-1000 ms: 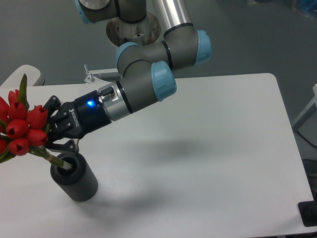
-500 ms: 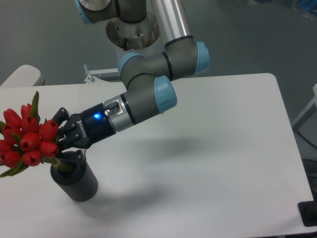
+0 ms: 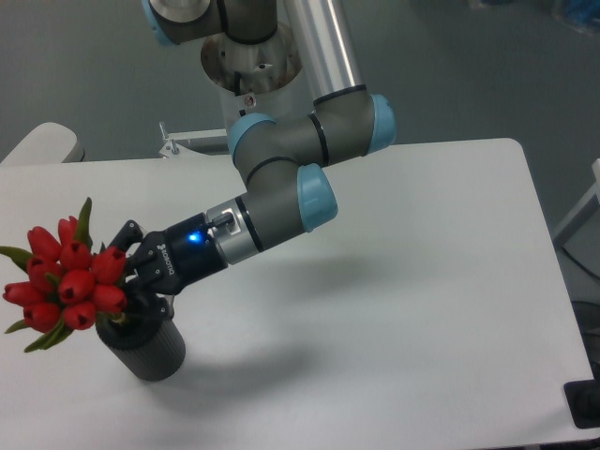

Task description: Insert the flowers into the vase

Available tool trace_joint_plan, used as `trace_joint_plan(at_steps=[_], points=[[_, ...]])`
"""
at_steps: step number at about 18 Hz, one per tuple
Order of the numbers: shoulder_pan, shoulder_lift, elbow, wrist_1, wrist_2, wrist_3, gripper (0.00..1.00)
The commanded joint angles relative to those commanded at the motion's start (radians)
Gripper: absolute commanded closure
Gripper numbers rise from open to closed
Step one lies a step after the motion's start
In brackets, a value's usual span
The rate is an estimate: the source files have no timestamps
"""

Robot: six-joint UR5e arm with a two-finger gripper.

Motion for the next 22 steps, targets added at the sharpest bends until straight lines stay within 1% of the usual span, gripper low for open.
trace_joint_plan(at_steps=[2,4,6,7,9,11,12,14,18,20,22], points=[[0.011,0.0,-0.015,0.0,0.0,0.011,0.72],[0.015,-0.006,-0.026,0.0,0.0,0.028,0.66],[0.015,-0.014,-0.029,0.0,0.0,0.029,0.58],[0.015,-0.015,-0.034,0.0,0.0,0.029,0.53],[0.017,-0.02,-0.037,0.0,0.0,0.028,0.37],[0.025,-0.021,-0.041,0.0,0.0,0.029,0.14],[0.028,-0.021,-0.045,0.0,0.0,0.029,0.08],[0.032,-0.02,-0.046,0.0,0.0,0.029,0.0],[0.041,-0.014,-0.046,0.002,0.003,0.031,0.0],[0.043,-0.009,-0.048,0.002,0.012,0.054,0.0],[0.061,0.001,-0.057,0.002,0.026,0.075,0.0]])
